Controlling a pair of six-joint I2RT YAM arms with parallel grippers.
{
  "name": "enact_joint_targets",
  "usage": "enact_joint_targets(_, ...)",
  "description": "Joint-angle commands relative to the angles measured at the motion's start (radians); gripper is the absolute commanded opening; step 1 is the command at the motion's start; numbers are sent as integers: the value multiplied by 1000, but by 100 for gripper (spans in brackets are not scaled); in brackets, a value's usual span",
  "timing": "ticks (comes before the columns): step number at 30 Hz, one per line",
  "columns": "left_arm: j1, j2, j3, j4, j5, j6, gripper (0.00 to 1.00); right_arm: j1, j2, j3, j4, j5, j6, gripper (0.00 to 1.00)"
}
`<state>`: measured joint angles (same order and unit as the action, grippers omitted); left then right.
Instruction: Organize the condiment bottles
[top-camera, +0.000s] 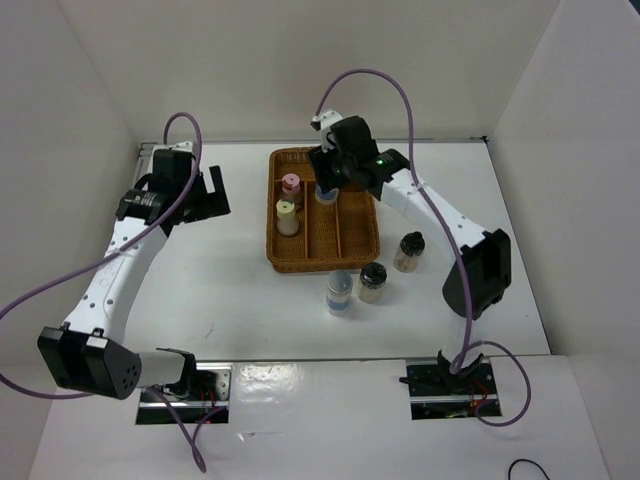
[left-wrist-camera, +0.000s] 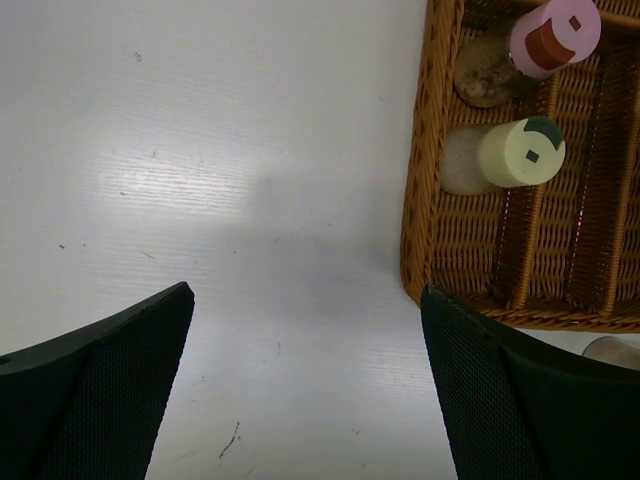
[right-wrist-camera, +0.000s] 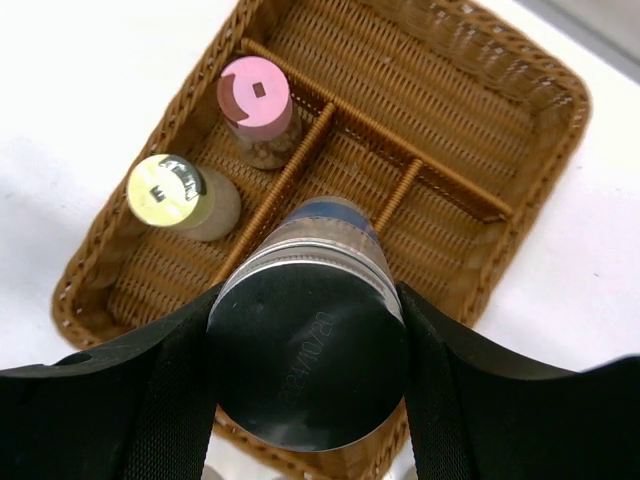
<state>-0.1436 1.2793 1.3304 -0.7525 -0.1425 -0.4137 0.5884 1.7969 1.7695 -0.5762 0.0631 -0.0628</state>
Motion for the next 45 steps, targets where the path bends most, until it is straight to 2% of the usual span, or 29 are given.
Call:
enact_joint_targets(1, 19, 26, 43, 50, 64, 33, 100, 1, 53, 108, 110, -6, -20, 41)
enact_joint_targets(13, 58, 109, 61, 59, 104, 52, 100, -30, 261, 238, 119, -39, -40, 41)
enact_joint_targets(27, 85, 164, 79, 68, 135, 70, 100, -58, 368, 298, 108, -48, -40, 42)
enact_joint_targets(32, 85, 173, 89, 78, 135, 70, 100, -58, 377, 289, 108, -48, -40, 54)
enact_joint_targets(39, 85, 173, 89, 78, 135, 70, 100, -58, 386, 280, 98, -48, -40, 85)
enact_joint_targets(42, 85, 173, 89, 78, 135, 70, 100, -58, 374, 289, 75, -37, -31, 95)
enact_joint_targets(45, 85, 164, 89, 78, 135, 70, 100, -58, 316, 303, 36, 9, -22, 96)
